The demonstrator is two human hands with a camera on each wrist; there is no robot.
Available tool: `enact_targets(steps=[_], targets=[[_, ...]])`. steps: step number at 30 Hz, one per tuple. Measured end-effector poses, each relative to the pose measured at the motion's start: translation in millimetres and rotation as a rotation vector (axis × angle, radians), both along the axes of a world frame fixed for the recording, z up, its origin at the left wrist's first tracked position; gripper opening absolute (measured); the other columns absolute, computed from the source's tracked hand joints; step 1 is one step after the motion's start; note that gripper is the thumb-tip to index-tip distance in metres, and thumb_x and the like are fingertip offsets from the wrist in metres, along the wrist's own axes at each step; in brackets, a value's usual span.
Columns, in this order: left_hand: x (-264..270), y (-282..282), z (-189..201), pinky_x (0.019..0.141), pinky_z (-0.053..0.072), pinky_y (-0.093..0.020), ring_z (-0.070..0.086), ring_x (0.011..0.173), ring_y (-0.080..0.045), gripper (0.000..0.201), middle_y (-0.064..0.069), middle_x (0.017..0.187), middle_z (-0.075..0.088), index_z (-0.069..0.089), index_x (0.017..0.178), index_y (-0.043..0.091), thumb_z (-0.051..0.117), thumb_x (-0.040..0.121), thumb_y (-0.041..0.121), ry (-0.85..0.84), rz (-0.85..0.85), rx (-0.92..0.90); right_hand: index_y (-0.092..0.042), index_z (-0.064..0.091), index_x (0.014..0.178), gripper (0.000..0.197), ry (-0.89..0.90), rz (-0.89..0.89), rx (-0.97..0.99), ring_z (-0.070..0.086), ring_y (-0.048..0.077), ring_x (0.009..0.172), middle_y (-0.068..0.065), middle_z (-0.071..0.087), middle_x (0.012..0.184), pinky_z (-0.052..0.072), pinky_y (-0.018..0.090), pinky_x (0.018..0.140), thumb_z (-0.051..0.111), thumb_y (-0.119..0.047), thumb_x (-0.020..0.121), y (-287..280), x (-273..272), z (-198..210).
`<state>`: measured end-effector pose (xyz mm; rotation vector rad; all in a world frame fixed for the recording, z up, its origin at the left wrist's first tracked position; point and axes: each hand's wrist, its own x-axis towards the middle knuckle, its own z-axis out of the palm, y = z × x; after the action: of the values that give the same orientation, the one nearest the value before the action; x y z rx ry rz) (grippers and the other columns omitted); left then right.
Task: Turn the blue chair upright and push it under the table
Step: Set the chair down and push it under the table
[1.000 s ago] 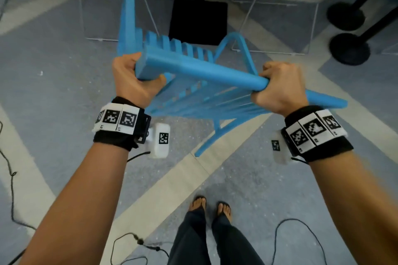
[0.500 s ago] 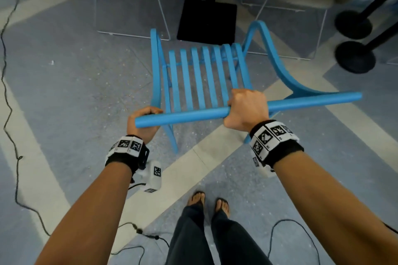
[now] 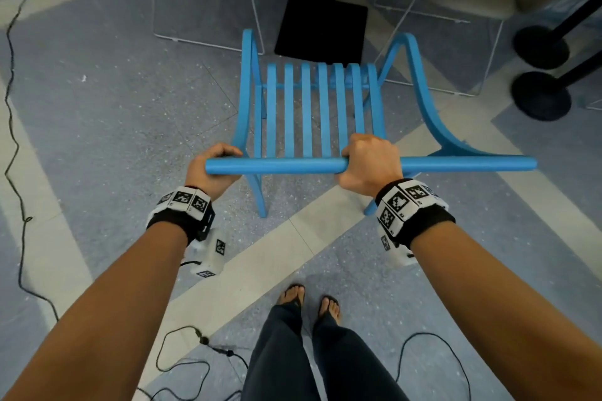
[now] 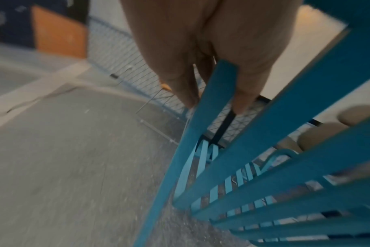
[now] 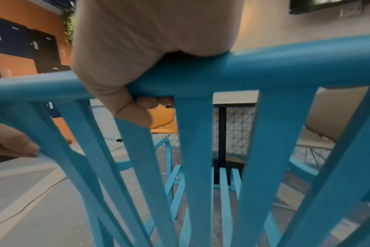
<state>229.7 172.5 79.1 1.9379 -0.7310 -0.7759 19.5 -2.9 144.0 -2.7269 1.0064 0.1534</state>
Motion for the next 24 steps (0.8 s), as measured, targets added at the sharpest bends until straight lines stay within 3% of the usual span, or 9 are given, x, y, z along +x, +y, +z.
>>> enact_targets(steps=[3,6,8,9,11,13,16,20,24], targets=[[-8,10,42,0.084,0.047,-0.023,0.057,0.099,-0.009,0.071,0.001,0.109,0.059,0.043,0.098,0.045,0.073,0.066,-0.012,0.010,-0.049,-0.050,-0.014,0.061,0.079,0.028,-0.102,0.051,0.073,0.053,0.023,0.075,0.000,0.052,0.076,0.041,0.030,0.060,0.065,-0.038,0.066,-6,-14,4],[-31,1,85,0.099,0.037,-0.034,0.046,0.120,-0.012,0.073,0.002,0.126,0.053,0.035,0.111,0.050,0.080,0.066,0.014,-0.188,-0.192,0.024,-0.018,0.055,0.094,0.044,-0.161,0.010,0.112,0.047,0.016,0.084,-0.005,0.051,0.085,0.041,0.032,0.068,0.055,-0.057,0.073,-16,-31,6],[-52,-21,93,0.096,0.042,-0.037,0.056,0.109,-0.016,0.047,0.002,0.117,0.063,0.048,0.113,0.039,0.071,0.073,0.044,-0.370,-0.273,0.179,-0.017,0.055,0.095,0.051,-0.167,-0.086,0.067,0.050,0.020,0.083,0.000,0.055,0.084,0.042,0.036,0.071,0.038,-0.062,0.079,-26,-45,3],[-63,-32,92,0.088,0.048,-0.037,0.062,0.098,-0.022,0.036,-0.002,0.105,0.069,0.057,0.107,0.030,0.060,0.079,0.052,-0.499,-0.297,0.279,-0.015,0.057,0.089,0.053,-0.166,-0.155,0.016,0.053,0.025,0.082,0.004,0.058,0.081,0.042,0.038,0.072,0.031,-0.060,0.081,-31,-54,1],[-80,-47,85,0.063,0.045,-0.033,0.060,0.070,-0.031,0.043,-0.014,0.074,0.067,0.067,0.089,0.016,0.040,0.090,0.050,-0.720,-0.253,0.435,-0.010,0.058,0.071,0.057,-0.132,-0.255,-0.101,0.056,0.031,0.071,0.010,0.055,0.065,0.035,0.036,0.066,0.021,-0.053,0.080,-41,-72,-3],[-87,-53,80,0.056,0.034,-0.031,0.048,0.056,-0.030,0.045,-0.012,0.058,0.052,0.069,0.078,0.009,0.037,0.092,0.038,-0.793,-0.124,0.466,-0.005,0.056,0.056,0.063,-0.104,-0.271,-0.159,0.050,0.031,0.055,0.011,0.045,0.051,0.028,0.032,0.058,0.015,-0.048,0.075,-47,-82,-5],[-87,-56,72,0.056,0.033,-0.032,0.042,0.056,-0.028,0.039,-0.013,0.058,0.049,0.070,0.074,0.007,0.041,0.088,0.030,-0.811,-0.023,0.457,-0.003,0.058,0.051,0.063,-0.092,-0.276,-0.185,0.042,0.028,0.049,0.012,0.044,0.047,0.027,0.029,0.050,0.015,-0.044,0.072,-54,-84,-6],[-71,-66,69,0.057,0.033,-0.033,0.041,0.057,-0.029,0.037,-0.023,0.067,0.064,0.071,0.076,0.006,0.044,0.086,0.030,-0.842,-0.006,0.457,-0.005,0.056,0.050,0.056,-0.096,-0.287,-0.192,0.042,0.027,0.049,0.011,0.045,0.049,0.026,0.027,0.048,0.020,-0.041,0.073,-57,-70,-10],[-45,-88,70,0.057,0.033,-0.034,0.041,0.057,-0.029,0.038,-0.016,0.059,0.049,0.070,0.077,0.005,0.043,0.086,0.030,-0.847,-0.007,0.469,-0.006,0.054,0.050,0.053,-0.080,-0.297,-0.182,0.042,0.026,0.048,0.009,0.046,0.049,0.026,0.026,0.047,0.022,-0.040,0.076,-77,-46,-10]])
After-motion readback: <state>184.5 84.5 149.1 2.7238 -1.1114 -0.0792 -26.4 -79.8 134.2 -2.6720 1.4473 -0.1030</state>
